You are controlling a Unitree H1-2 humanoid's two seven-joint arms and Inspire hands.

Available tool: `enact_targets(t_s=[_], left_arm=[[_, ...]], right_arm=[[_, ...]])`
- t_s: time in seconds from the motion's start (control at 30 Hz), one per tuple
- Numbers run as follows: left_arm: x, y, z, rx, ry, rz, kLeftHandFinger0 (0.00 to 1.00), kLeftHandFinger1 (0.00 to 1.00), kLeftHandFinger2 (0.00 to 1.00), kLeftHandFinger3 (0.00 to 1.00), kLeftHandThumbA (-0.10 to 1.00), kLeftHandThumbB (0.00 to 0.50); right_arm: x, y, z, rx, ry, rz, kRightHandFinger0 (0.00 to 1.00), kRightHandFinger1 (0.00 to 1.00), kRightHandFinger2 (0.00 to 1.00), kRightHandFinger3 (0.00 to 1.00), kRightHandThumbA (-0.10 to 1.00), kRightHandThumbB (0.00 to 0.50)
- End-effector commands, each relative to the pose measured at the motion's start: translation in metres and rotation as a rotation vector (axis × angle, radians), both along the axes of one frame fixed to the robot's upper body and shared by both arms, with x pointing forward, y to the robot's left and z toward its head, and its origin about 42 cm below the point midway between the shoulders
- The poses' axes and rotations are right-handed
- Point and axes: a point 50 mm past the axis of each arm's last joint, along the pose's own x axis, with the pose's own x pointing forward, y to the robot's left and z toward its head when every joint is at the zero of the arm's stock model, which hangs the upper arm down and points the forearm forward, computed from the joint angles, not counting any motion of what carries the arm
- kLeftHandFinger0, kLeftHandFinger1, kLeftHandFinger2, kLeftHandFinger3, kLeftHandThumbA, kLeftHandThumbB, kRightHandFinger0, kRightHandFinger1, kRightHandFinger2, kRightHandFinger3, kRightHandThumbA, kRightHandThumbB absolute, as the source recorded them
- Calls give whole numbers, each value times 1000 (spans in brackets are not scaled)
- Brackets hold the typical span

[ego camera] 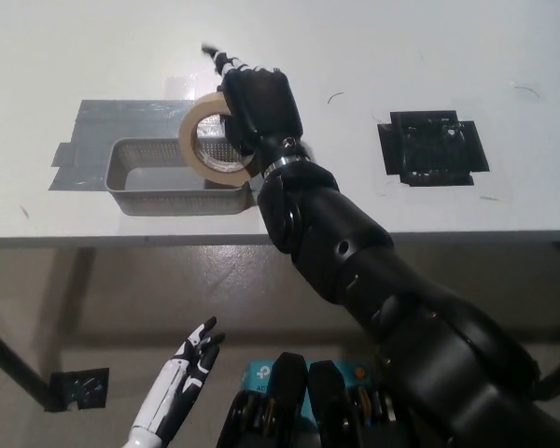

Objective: The robot picks the tape placed on the black area with right hand and places it in the small grey container.

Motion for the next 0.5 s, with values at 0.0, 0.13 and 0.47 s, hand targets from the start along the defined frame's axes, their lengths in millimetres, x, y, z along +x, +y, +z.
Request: enact_targets(t_s=[0.0,0.13,0.47], left_arm=[[2,-5,12,6,-44,-36,1000,1000,902,1000,1000,52],[2,-6,14,13,-49,-51,1000,1000,908,1000,1000,54],[4,-9,17,11,-40,-60,1000,1000,908,1000,1000,82]], right_arm=[[1,16,34,30,-107,20,0,73,366,454,424,159],[-1,17,25,2,-71,15,0,0,177,365,515,93],[-3,23,5,-56,166,60,1000,1000,1000,1000,933,455]])
